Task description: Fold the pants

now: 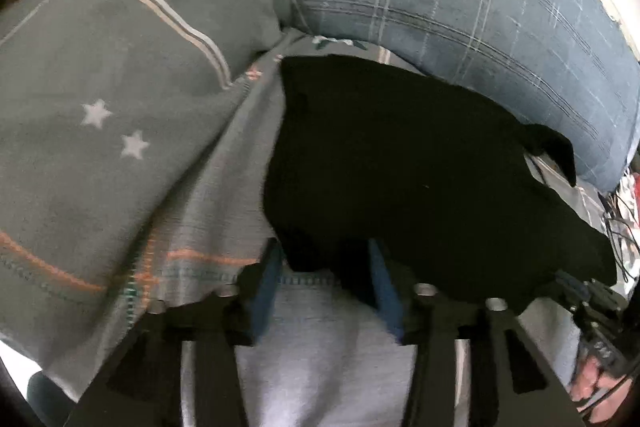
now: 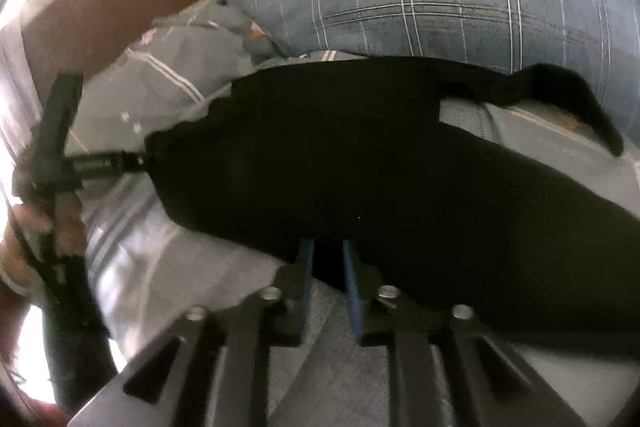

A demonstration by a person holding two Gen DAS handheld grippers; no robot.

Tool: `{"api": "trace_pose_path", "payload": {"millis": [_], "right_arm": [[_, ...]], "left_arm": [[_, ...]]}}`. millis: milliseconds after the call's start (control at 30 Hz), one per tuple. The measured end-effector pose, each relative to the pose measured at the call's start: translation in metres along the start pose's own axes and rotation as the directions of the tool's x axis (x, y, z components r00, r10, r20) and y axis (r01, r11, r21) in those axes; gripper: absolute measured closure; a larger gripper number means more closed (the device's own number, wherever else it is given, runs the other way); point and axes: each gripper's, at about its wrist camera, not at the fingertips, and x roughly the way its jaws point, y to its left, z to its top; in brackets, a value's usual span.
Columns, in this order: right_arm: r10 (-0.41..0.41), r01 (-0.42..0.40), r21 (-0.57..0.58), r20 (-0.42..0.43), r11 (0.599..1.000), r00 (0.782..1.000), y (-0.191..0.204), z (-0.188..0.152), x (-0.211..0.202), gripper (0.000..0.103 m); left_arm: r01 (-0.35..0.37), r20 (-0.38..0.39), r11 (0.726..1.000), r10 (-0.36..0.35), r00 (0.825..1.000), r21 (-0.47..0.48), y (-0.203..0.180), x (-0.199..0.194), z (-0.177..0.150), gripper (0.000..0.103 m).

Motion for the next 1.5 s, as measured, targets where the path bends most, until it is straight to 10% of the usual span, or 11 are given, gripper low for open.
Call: {"api": "trace_pose_path", "payload": {"millis": [67, 300, 933, 1267, 1500], "right_arm": [[0.000, 0.000, -0.011, 0.013, 1.000, 1.000, -0.005, 0.007, -0.011, 0.052], [-0.052, 0.061, -0.072, 0.125, 0.996, 0.991, -0.034, 0.061, -0.035, 0.036], [-0.166, 0.132, -0.361, -0.066, 0.923, 0.984, -0.094, 0.188, 0.118, 0.028], [-0.080, -0.021, -0.464, -0.197, 0.885, 0.977, -0.114, 0.203, 0.160, 0.019], [0.035, -0.134, -0.316, -0.300, 0.939, 0.953, -0.134, 0.215, 0.175, 0.033]], "left_arm": [[-0.011, 0.017, 1.000, 0.011, 1.000, 0.002, 0.001, -0.010, 0.004, 0.043], [-0.004, 0.094, 0.993, -0.007, 0.996, 0.121, -0.017, -0.036, 0.033, 0.017], [0.091, -0.089, 0.905, -0.059, 0.994, 0.416, -0.069, 0.128, 0.168, 0.013], [0.146, -0.185, 0.814, -0.048, 0.982, 0.563, -0.087, 0.198, 0.187, 0.004], [0.244, -0.281, 0.829, -0.110, 0.953, 0.504, -0.091, 0.227, 0.200, 0.006]]}}
